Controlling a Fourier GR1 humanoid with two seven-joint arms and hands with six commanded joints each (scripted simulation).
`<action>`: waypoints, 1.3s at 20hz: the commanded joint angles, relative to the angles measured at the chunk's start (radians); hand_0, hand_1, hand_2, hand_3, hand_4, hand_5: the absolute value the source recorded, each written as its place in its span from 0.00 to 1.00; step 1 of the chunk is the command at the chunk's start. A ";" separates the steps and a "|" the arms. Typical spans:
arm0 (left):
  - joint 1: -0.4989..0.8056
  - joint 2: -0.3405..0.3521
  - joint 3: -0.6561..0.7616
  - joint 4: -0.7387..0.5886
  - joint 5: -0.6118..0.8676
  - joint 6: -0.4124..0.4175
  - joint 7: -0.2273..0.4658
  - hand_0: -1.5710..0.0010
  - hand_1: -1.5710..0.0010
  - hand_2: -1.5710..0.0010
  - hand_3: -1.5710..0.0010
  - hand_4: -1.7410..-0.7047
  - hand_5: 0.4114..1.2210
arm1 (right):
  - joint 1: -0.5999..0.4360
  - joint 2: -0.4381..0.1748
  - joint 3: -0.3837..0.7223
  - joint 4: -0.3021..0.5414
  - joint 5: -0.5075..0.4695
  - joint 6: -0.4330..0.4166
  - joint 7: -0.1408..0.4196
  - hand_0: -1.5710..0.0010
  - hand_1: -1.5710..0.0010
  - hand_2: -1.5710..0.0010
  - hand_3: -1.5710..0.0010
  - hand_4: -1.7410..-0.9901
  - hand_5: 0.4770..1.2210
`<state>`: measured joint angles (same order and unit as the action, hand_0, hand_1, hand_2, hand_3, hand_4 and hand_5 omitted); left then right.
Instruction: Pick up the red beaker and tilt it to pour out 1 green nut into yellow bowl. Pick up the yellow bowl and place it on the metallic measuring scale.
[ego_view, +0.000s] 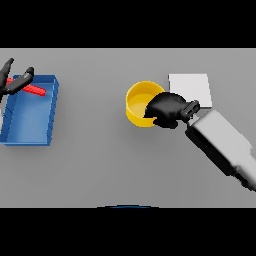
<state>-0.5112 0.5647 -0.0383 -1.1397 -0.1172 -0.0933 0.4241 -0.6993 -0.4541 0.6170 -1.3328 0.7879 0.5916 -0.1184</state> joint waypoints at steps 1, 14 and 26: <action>0.005 -0.002 -0.001 -0.010 0.005 -0.002 -0.005 1.00 1.00 1.00 1.00 0.91 0.36 | 0.015 -0.009 -0.002 -0.040 -0.007 0.017 0.013 0.00 0.00 0.05 0.25 0.00 1.00; 0.034 -0.008 0.006 -0.075 0.030 0.006 0.070 1.00 1.00 1.00 1.00 0.86 0.42 | -0.067 -0.097 -0.139 0.157 0.011 -0.143 0.045 0.00 0.00 0.01 0.26 0.00 1.00; 0.019 -0.012 -0.009 -0.092 0.017 0.012 0.125 1.00 1.00 1.00 1.00 0.85 0.49 | -0.096 -0.074 -0.184 0.479 0.017 -0.289 -0.016 0.00 0.00 0.11 0.15 0.00 1.00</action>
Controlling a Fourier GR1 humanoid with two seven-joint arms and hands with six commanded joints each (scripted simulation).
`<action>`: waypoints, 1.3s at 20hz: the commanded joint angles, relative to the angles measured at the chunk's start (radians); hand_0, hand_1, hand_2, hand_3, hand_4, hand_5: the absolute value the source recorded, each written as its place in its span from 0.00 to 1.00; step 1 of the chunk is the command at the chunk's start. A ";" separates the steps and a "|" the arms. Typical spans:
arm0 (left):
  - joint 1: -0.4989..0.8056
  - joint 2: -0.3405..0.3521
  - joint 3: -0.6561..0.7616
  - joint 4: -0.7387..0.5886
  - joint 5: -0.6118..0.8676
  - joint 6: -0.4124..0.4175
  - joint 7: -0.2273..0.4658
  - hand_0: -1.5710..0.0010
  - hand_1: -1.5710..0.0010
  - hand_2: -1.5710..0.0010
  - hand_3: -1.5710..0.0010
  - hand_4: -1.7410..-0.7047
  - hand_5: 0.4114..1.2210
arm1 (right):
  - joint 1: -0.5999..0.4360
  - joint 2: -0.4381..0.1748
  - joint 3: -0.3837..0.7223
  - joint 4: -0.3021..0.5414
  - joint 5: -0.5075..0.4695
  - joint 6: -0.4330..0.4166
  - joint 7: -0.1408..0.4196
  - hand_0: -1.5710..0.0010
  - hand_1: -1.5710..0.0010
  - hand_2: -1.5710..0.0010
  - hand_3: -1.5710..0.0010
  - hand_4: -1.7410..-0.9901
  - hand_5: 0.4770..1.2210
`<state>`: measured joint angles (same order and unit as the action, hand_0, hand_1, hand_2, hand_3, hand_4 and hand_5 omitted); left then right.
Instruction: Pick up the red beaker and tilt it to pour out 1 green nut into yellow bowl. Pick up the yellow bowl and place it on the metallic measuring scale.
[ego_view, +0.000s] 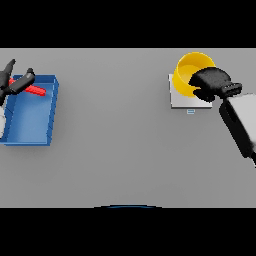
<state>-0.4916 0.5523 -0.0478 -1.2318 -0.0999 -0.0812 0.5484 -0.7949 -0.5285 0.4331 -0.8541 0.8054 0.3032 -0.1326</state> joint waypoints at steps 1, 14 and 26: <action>0.002 0.006 0.005 0.003 0.003 -0.004 0.005 1.00 1.00 1.00 1.00 0.85 0.49 | -0.001 0.006 -0.003 0.022 0.000 -0.012 -0.004 0.00 0.00 0.12 0.13 0.00 1.00; -0.003 0.014 0.009 0.016 0.011 -0.022 0.007 1.00 1.00 1.00 1.00 0.88 0.44 | -0.014 0.026 -0.024 0.084 -0.036 0.022 0.011 0.27 0.39 0.46 0.56 0.24 0.72; -0.003 0.009 0.010 0.001 0.014 -0.015 0.005 1.00 1.00 1.00 1.00 0.88 0.43 | -0.014 0.020 -0.007 0.087 -0.032 0.084 0.033 0.95 0.95 0.96 0.97 0.46 0.42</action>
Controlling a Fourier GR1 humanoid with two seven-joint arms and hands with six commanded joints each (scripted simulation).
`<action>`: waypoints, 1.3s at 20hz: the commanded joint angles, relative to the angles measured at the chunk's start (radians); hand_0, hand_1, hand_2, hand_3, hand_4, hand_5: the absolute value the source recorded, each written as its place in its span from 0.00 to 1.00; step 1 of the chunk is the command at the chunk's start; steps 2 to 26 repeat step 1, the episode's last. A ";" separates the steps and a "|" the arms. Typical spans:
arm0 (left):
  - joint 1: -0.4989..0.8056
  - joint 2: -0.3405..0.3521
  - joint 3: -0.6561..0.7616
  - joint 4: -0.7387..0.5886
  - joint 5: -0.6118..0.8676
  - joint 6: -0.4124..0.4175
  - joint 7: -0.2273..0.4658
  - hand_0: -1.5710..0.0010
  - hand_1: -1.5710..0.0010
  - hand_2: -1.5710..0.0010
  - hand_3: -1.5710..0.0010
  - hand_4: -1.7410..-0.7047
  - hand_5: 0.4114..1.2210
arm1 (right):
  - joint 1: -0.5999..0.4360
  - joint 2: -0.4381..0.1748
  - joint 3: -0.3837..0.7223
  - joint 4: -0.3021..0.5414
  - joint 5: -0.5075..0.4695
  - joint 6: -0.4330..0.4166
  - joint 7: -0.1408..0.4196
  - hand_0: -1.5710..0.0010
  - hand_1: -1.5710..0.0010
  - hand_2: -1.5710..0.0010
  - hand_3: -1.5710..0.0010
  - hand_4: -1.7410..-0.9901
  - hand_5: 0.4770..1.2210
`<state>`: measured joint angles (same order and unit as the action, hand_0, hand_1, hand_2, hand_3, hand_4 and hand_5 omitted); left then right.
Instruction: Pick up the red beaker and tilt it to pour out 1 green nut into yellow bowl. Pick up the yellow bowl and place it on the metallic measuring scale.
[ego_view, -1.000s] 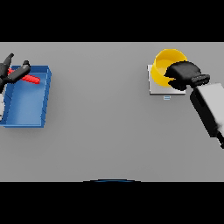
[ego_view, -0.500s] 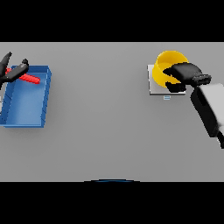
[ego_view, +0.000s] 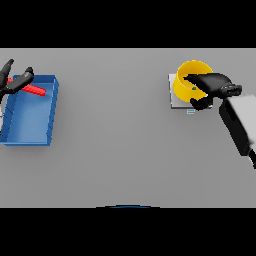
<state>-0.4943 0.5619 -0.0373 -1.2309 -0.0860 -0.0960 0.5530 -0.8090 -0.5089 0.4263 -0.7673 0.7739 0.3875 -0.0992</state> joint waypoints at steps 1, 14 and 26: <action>0.004 0.003 0.000 -0.006 0.003 -0.004 0.004 1.00 1.00 1.00 1.00 0.88 0.43 | 0.001 -0.006 -0.002 0.003 -0.001 0.001 -0.004 0.96 0.96 0.97 0.97 0.47 0.41; 0.004 0.003 0.000 -0.006 0.003 -0.004 0.004 1.00 1.00 1.00 1.00 0.88 0.43 | 0.001 -0.006 -0.002 0.003 -0.001 0.001 -0.004 0.96 0.96 0.97 0.97 0.47 0.41; 0.004 0.003 0.000 -0.006 0.003 -0.004 0.004 1.00 1.00 1.00 1.00 0.88 0.43 | 0.001 -0.006 -0.002 0.003 -0.001 0.001 -0.004 0.96 0.96 0.97 0.97 0.47 0.41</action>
